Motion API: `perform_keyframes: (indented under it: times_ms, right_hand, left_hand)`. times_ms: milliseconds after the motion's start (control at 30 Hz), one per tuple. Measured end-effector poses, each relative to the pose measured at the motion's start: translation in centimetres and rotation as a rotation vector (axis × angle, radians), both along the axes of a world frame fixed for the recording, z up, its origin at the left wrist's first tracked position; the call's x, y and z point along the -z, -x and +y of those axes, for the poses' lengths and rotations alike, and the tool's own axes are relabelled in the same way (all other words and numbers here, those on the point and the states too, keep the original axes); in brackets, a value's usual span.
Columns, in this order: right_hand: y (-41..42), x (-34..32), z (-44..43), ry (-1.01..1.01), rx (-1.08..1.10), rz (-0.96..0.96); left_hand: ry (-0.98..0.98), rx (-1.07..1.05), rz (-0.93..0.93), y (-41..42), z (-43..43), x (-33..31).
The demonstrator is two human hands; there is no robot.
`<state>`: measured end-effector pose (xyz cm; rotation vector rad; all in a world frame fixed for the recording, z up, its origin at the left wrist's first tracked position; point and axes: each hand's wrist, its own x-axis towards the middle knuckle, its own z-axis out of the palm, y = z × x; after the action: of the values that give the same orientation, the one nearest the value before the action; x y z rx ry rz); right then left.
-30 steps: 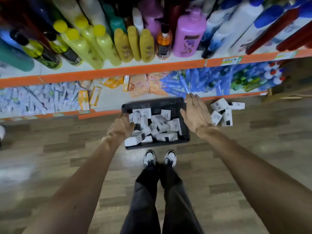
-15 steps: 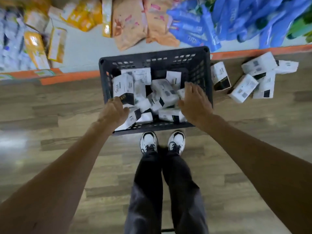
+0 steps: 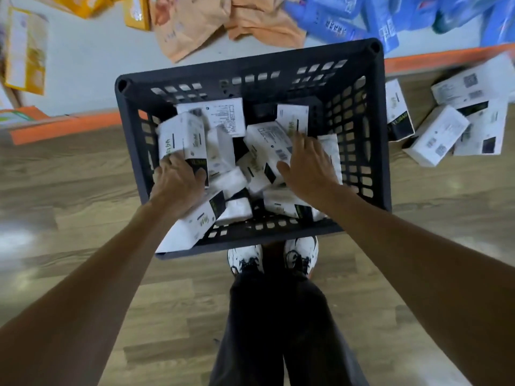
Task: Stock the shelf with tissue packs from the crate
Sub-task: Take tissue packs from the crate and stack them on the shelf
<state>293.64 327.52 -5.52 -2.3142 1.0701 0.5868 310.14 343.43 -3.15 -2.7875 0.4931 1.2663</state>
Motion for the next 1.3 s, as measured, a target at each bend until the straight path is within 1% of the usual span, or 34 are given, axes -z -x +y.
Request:
perform_keyframes:
  times_ms: [167, 333, 467, 533, 633, 800, 900, 1000, 1033, 1167, 1300]
  right_hand:
    - [-0.8, 2.8, 0.2, -0.024, 0.024, 0.053]
    - [-1.2, 4.3, 0.8, -0.120, 0.075, 0.077]
    - [-1.7, 5.6, 1.7, -0.156, 0.063, 0.186]
    - [-1.8, 6.1, 2.2, -0.136, 0.023, 0.237]
    - [-2.0, 6.8, 3.0, -0.081, 0.023, 0.284]
    - [-2.4, 7.6, 3.2, -0.055, 0.027, 0.376]
    - [-2.6, 8.3, 3.6, -0.025, 0.056, 0.372]
    - [-2.8, 8.8, 4.1, -0.013, 0.107, 0.348]
    - [-2.8, 8.8, 4.1, -0.002, 0.117, 0.335]
    - [-2.6, 8.5, 3.7, -0.012, 0.166, 0.288]
    - [-1.6, 6.9, 3.1, -0.009, 0.138, 0.275]
  left_hand:
    - [-0.003, -0.065, -0.019, -0.5, -0.1, 2.2]
    - [-0.006, -0.081, -0.092, -0.2, -0.2, 3.3]
    - [0.000, -0.087, -0.110, -0.1, -0.1, 3.6]
    - [-0.017, -0.106, -0.119, 0.1, -0.3, 3.9]
    - [-0.071, -0.131, -0.165, 1.2, -0.6, 4.7]
    - [-0.145, -0.035, -0.255, 2.3, -0.3, 5.6]
    - [-0.174, -0.005, -0.267, 2.4, -0.4, 6.1]
    - [-0.192, -0.029, -0.359, 2.7, -0.6, 6.7]
    - [-0.185, -0.038, -0.361, 2.9, -0.7, 6.7]
    - [-0.139, -0.032, -0.289, 2.9, -0.9, 6.3]
    - [-0.091, -0.024, -0.220, 2.1, -0.8, 5.3]
